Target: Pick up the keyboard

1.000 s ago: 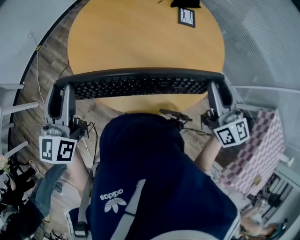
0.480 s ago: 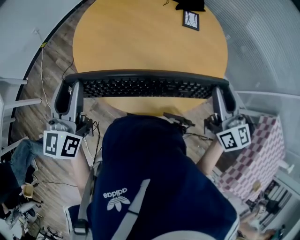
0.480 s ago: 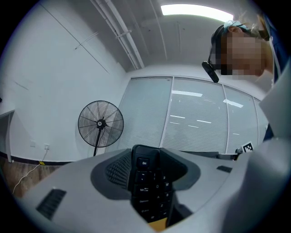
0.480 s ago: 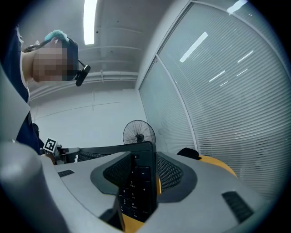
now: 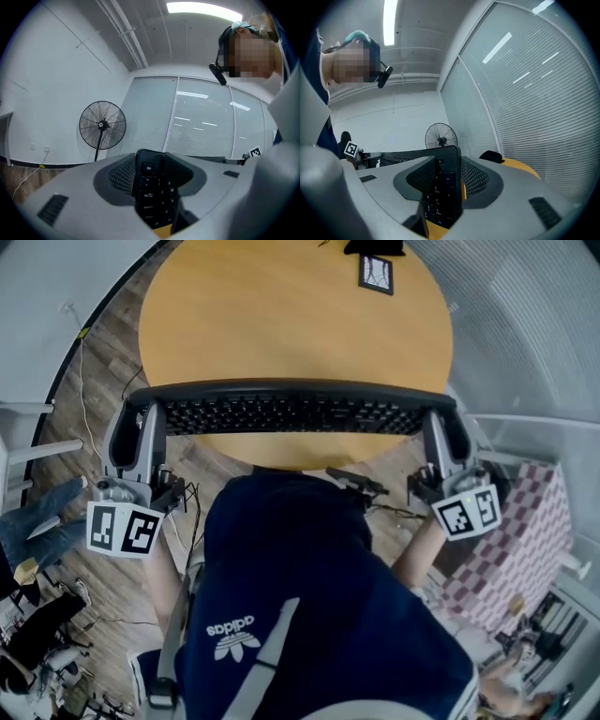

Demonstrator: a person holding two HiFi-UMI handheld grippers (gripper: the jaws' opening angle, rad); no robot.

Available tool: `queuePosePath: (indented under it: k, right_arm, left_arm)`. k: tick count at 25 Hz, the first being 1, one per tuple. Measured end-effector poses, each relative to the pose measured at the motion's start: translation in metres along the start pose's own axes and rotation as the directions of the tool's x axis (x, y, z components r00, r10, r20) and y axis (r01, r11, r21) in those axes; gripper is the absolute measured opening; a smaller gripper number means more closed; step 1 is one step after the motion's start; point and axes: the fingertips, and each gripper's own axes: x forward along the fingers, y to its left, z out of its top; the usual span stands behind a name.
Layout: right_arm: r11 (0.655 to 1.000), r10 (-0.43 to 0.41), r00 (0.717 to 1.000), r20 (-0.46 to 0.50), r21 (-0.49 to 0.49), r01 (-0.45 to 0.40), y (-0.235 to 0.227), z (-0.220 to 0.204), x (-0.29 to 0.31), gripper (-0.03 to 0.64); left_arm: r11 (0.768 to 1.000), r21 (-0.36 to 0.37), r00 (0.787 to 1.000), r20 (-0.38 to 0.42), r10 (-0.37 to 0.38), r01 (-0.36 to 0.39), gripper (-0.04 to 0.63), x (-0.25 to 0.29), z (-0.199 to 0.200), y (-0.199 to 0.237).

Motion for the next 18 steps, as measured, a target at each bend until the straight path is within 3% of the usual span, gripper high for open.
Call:
queuePosePath:
  k: [18]
  right_arm:
    - [1.0,-0.02,0.999,-0.026,0.005,0.02,-0.0009,-0.0058,-0.0001,0.163]
  left_arm:
    - [1.0,-0.008,1.0,-0.023,-0.014,0.014,0.181,0.0064,-0.007,0.0014]
